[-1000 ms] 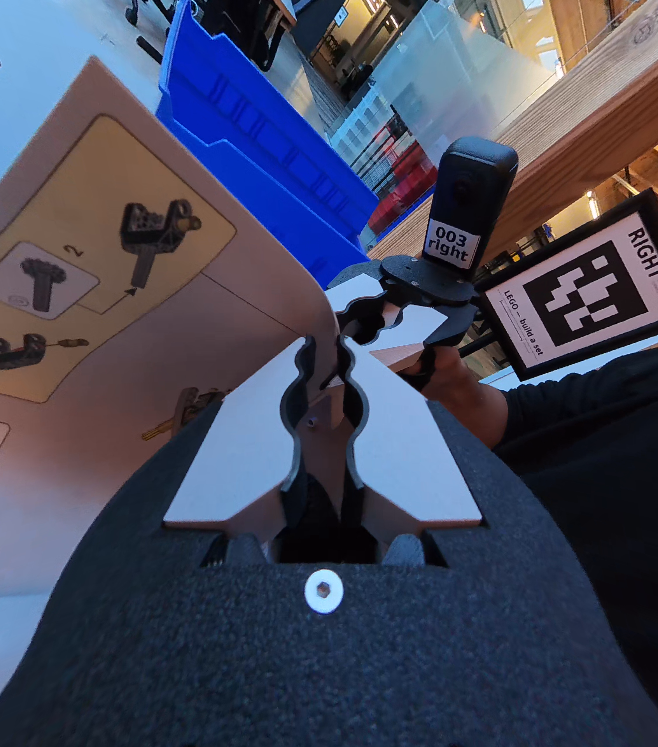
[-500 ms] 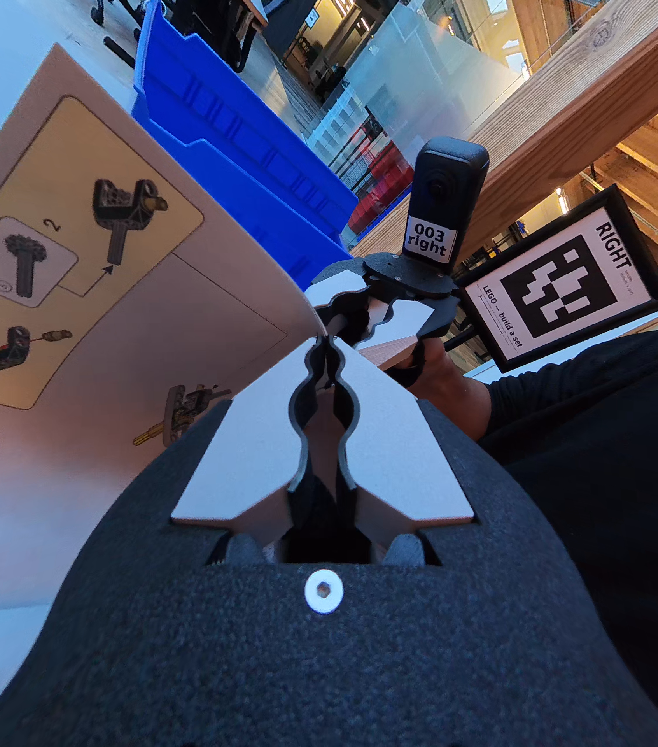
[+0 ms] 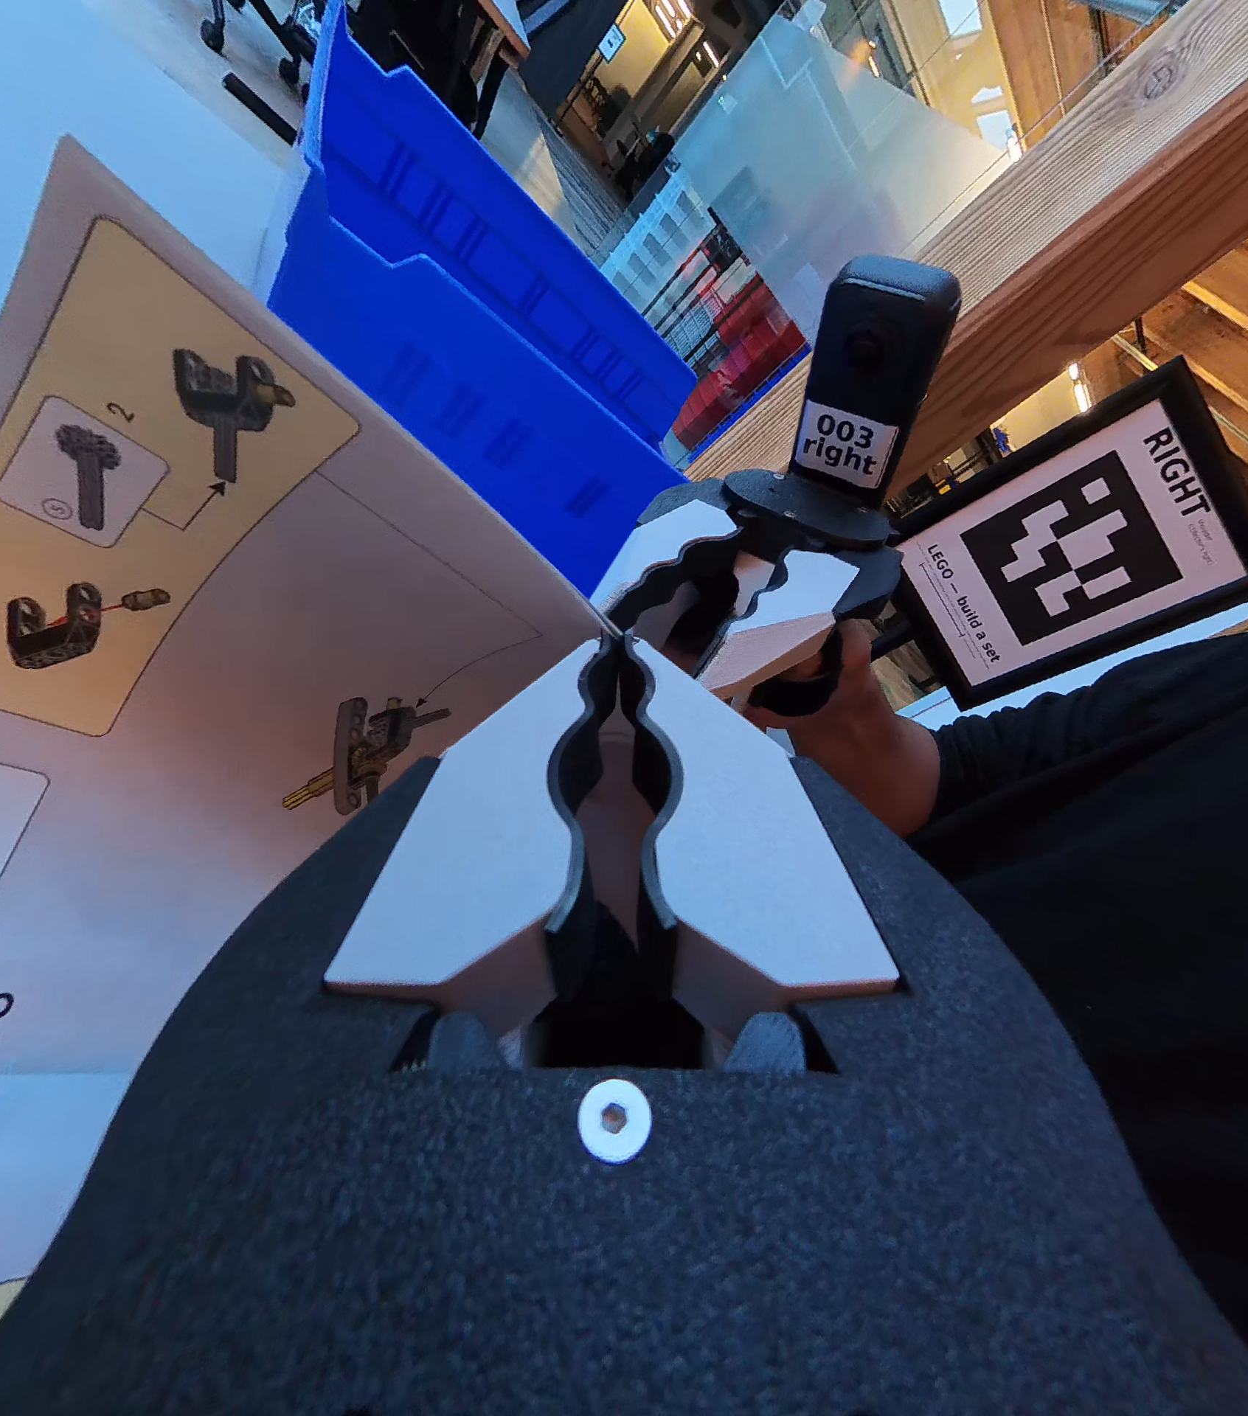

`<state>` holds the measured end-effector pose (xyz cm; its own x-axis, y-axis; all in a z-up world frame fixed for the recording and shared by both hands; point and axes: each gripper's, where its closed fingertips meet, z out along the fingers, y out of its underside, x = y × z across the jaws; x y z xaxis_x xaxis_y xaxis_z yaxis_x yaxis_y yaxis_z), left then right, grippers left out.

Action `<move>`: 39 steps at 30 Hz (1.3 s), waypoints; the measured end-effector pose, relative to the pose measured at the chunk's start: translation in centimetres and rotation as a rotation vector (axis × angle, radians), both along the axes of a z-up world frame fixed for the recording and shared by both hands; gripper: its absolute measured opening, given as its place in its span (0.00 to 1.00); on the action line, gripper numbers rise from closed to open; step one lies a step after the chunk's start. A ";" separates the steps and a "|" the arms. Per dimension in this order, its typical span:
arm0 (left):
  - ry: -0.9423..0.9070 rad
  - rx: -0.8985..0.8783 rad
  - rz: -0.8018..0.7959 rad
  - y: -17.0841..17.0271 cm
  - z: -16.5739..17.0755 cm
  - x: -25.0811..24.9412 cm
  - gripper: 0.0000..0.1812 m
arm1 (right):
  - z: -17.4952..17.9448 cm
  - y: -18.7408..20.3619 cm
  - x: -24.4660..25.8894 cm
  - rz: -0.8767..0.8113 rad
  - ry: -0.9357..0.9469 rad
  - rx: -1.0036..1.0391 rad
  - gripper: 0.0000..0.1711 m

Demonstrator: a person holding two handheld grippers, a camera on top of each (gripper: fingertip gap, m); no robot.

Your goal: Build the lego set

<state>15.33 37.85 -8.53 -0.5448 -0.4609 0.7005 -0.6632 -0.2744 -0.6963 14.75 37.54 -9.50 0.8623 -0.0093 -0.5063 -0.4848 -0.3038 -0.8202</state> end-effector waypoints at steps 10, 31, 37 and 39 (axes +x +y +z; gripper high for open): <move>-0.004 -0.024 -0.013 -0.5 0.5 0.0 0.00 | -1.1 0.0 -0.1 0.002 -0.045 -0.062 0.19; 0.000 0.009 -0.004 -0.7 -0.1 0.2 0.00 | -0.8 -0.3 0.6 -0.025 -0.014 -0.043 0.08; 0.013 0.051 0.017 -0.1 -0.6 0.1 0.00 | -1.4 -0.5 1.4 -0.074 -0.102 -0.097 0.09; 0.022 0.059 0.027 0.2 -0.7 -0.1 0.00 | -1.7 -0.7 1.9 -0.120 -0.181 -0.151 0.11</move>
